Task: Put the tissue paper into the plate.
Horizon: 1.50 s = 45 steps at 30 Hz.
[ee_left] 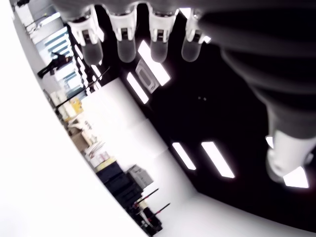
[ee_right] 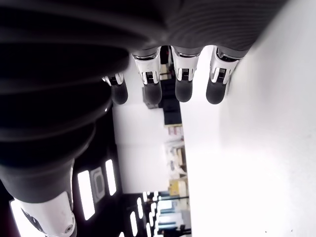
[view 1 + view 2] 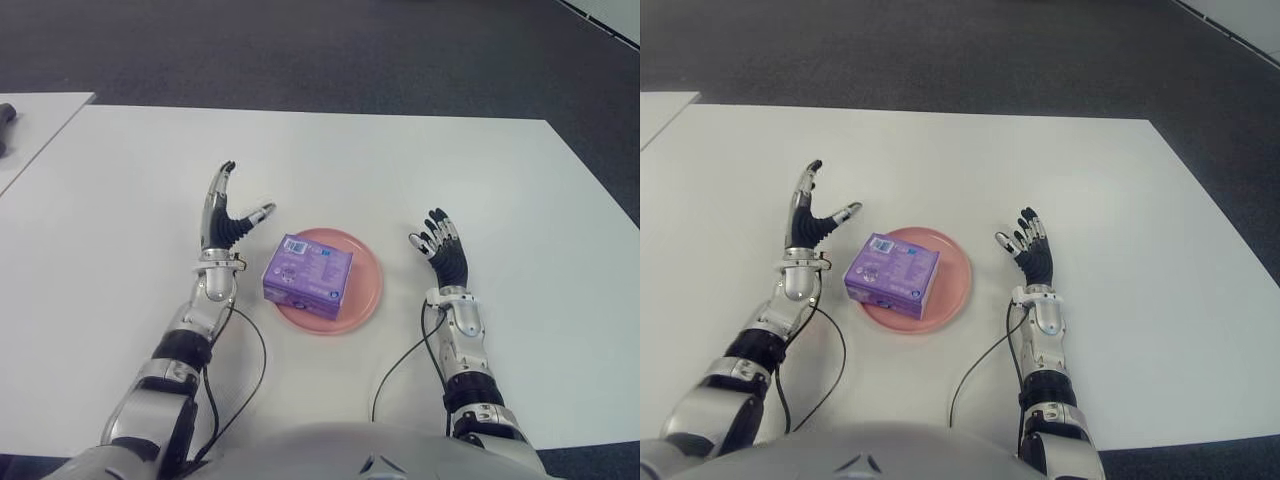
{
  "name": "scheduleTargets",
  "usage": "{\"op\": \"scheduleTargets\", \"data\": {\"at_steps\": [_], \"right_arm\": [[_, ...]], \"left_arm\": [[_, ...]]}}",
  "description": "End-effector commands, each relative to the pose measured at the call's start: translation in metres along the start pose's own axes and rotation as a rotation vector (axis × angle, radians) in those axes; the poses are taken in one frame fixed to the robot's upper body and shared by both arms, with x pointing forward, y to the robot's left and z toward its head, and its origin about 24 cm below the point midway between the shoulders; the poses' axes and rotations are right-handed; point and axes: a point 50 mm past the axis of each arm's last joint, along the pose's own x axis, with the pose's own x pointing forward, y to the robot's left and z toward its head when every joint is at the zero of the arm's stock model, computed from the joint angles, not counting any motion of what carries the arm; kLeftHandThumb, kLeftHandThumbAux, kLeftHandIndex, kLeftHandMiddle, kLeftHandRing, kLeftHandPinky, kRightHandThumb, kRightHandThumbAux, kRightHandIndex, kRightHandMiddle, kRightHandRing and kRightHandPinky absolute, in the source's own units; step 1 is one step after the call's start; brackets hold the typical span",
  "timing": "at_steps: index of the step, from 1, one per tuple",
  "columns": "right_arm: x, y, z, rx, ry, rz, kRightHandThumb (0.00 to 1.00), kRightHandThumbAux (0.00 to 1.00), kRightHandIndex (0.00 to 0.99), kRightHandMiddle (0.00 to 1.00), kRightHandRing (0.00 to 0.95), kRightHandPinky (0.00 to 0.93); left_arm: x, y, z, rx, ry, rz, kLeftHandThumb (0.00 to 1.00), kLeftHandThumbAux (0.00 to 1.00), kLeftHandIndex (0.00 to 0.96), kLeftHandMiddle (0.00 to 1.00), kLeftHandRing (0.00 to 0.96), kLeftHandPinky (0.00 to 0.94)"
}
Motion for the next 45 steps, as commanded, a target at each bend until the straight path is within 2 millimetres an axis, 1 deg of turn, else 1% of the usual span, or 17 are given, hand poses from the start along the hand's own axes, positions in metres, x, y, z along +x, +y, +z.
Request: {"op": "scheduleTargets", "data": {"at_steps": [1,6,14,23,28,32,37,45], "right_arm": [[-0.011,-0.003,-0.018,0.013,0.100,-0.016,0.129,0.741,0.000,0.011,0.010,0.050],[-0.010,-0.003,-0.018,0.013,0.100,-0.016,0.129,0.741,0.000,0.011,0.010,0.050],[-0.009,-0.004,-0.018,0.013,0.101,-0.016,0.129,0.741,0.000,0.011,0.010,0.050],[-0.008,-0.005,-0.018,0.013,0.101,-0.016,0.129,0.741,0.000,0.011,0.010,0.050],[-0.008,-0.006,-0.017,0.012,0.101,-0.017,0.129,0.741,0.000,0.011,0.010,0.050],[-0.008,-0.007,-0.017,0.012,0.101,-0.017,0.129,0.741,0.000,0.011,0.010,0.050],[-0.008,-0.007,-0.017,0.012,0.101,-0.017,0.129,0.741,0.000,0.011,0.010,0.050],[-0.008,-0.008,-0.017,0.012,0.100,-0.017,0.129,0.741,0.000,0.011,0.010,0.050]], "left_arm": [[-0.009,-0.006,-0.008,-0.024,0.066,-0.009,0.000,0.592,0.000,0.000,0.000,0.000],[-0.024,-0.019,-0.013,-0.104,0.122,-0.036,0.000,0.587,0.000,0.000,0.000,0.000],[-0.032,-0.025,-0.014,-0.171,0.151,-0.086,0.000,0.559,0.000,0.000,0.000,0.000],[-0.043,-0.034,-0.015,-0.248,0.190,-0.143,0.000,0.494,0.000,0.000,0.000,0.000],[-0.053,-0.042,-0.013,-0.308,0.208,-0.185,0.000,0.422,0.000,0.000,0.000,0.000],[-0.054,-0.044,-0.013,-0.342,0.221,-0.212,0.000,0.394,0.000,0.000,0.000,0.000],[-0.055,-0.044,-0.018,-0.383,0.234,-0.251,0.000,0.372,0.000,0.000,0.000,0.000],[-0.057,-0.043,-0.022,-0.425,0.250,-0.260,0.000,0.379,0.000,0.000,0.000,0.000]]}}
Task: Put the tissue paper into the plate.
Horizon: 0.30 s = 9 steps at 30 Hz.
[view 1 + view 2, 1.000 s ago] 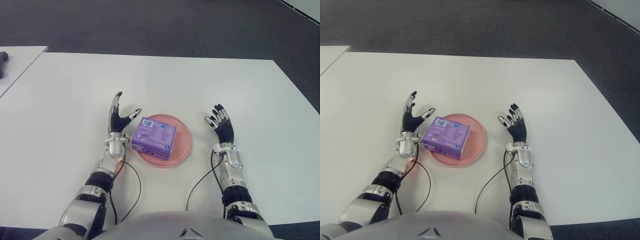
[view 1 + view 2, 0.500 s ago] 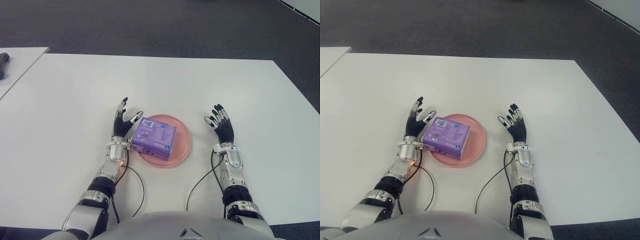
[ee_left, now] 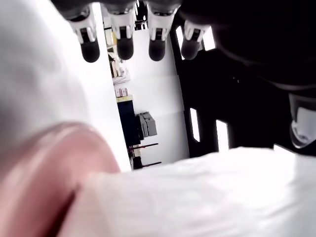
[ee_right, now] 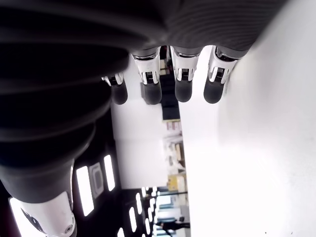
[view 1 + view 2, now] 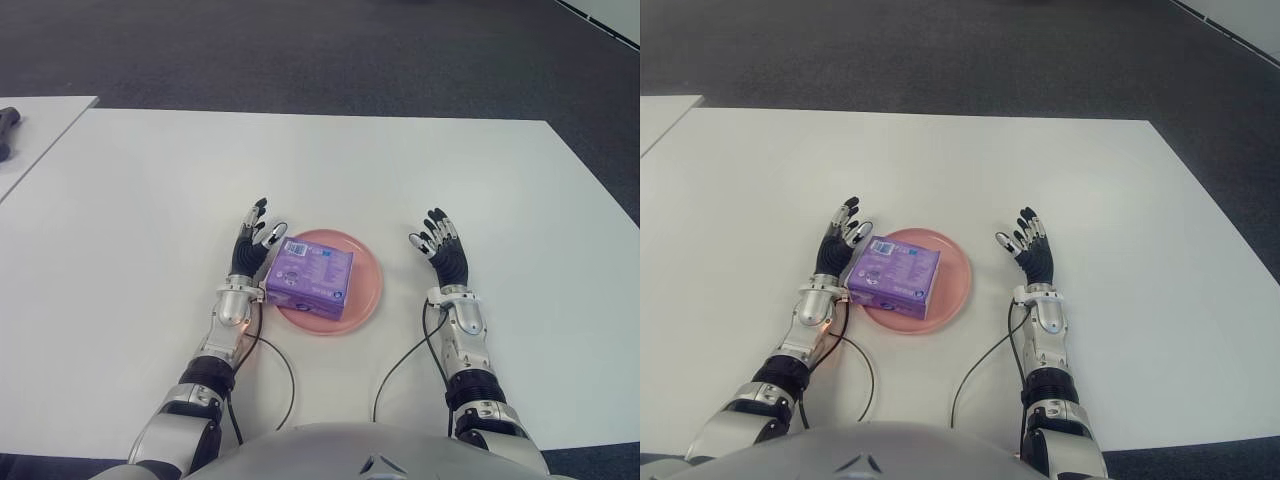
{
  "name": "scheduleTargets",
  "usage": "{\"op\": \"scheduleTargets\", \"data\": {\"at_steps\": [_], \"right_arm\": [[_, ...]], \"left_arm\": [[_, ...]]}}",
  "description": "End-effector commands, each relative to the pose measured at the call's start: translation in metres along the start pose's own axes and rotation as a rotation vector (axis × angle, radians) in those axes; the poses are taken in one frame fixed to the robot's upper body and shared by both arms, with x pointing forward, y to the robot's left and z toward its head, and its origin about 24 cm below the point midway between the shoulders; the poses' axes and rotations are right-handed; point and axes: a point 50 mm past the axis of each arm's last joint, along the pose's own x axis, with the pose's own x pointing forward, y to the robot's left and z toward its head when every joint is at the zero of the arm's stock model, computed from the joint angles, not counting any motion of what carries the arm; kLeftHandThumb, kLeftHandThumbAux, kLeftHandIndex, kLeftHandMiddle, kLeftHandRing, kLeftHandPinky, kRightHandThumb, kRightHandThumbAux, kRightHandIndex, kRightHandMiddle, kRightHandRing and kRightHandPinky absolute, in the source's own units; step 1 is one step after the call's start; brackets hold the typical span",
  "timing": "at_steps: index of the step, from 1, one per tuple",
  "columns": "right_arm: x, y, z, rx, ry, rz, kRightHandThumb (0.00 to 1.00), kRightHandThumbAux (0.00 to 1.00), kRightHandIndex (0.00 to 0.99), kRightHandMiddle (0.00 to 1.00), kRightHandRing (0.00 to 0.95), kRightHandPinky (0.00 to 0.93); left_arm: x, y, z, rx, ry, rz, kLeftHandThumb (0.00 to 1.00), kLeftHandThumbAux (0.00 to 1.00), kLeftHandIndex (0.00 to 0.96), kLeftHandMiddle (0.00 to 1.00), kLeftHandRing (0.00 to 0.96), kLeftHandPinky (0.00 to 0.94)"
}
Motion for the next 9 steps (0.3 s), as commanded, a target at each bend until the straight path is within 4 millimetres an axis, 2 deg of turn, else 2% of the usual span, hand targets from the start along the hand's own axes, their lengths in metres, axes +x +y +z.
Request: {"op": "scheduleTargets", "data": {"at_steps": [1,9], "right_arm": [[-0.0112,-0.0048,-0.0172,0.018,0.092,-0.024,0.129,0.741,0.000,0.011,0.010,0.050],[-0.0111,-0.0058,-0.0168,0.018,0.092,-0.024,0.129,0.741,0.000,0.011,0.010,0.050]], "left_arm": [[-0.0146,-0.0018,-0.0166,-0.026,0.077,-0.012,0.000,0.381,0.000,0.000,0.000,0.000],[-0.0200,0.0004,-0.0187,-0.074,0.072,-0.031,0.000,0.395,0.000,0.000,0.000,0.000]]}}
